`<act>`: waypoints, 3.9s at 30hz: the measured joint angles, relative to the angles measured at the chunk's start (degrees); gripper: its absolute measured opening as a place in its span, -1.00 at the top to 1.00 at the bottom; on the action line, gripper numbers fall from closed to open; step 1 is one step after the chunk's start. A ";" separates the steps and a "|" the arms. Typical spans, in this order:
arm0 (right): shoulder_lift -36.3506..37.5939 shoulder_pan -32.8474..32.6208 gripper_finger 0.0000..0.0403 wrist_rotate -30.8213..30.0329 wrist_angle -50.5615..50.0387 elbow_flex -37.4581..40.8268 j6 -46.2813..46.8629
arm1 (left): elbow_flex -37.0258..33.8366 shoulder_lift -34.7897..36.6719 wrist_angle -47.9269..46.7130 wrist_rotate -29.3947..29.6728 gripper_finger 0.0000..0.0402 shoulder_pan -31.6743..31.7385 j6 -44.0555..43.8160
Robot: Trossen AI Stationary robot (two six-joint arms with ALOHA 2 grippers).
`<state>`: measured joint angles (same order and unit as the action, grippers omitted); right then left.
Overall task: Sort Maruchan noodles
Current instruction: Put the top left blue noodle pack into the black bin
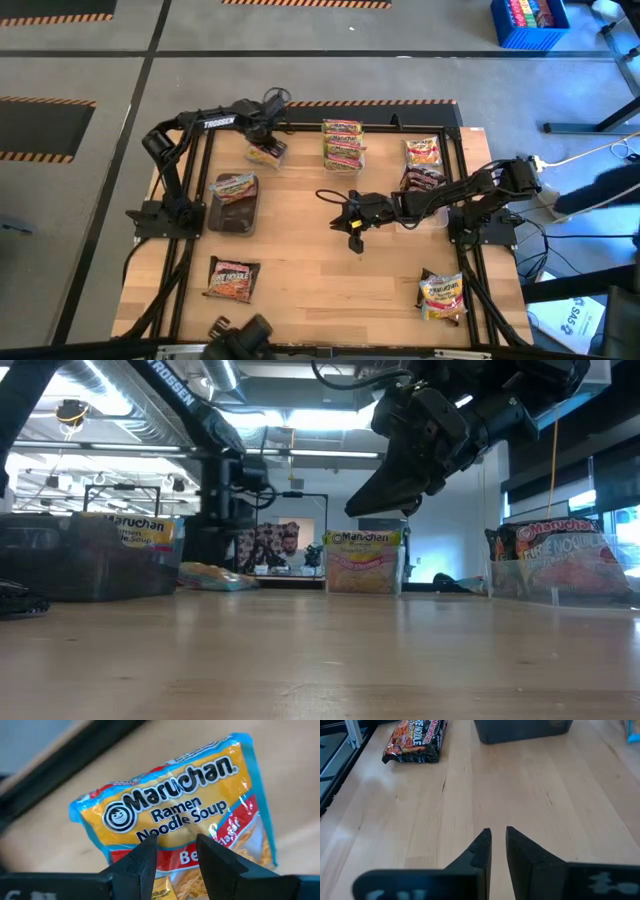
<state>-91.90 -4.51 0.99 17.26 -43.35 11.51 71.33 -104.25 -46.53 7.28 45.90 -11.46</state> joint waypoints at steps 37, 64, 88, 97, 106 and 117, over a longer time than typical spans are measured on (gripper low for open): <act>2.34 0.04 0.80 2.63 -6.45 -0.04 5.07 | 0.81 1.85 10.68 1.48 0.35 -50.11 -15.69; -4.76 10.92 -0.63 10.50 -1.08 -0.04 15.15 | -24.99 6.19 45.39 15.29 0.35 -61.67 -17.53; -20.73 9.73 -0.60 22.13 9.55 -8.79 21.20 | -28.33 5.86 50.45 14.61 0.35 -62.07 -17.95; -21.24 8.85 -0.13 21.57 9.97 -9.25 19.80 | -28.30 5.86 51.33 15.05 0.35 -61.99 -16.44; -19.95 8.61 0.40 23.85 9.61 -9.31 15.68 | -28.22 12.56 43.42 12.22 0.35 -62.17 -15.87; -10.39 8.57 0.41 19.09 -1.09 -9.26 3.67 | -28.20 26.05 38.56 12.59 0.35 -62.01 -16.50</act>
<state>-102.29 4.05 20.08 16.16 -52.61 15.18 43.13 -78.19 -7.97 19.87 -16.12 -27.97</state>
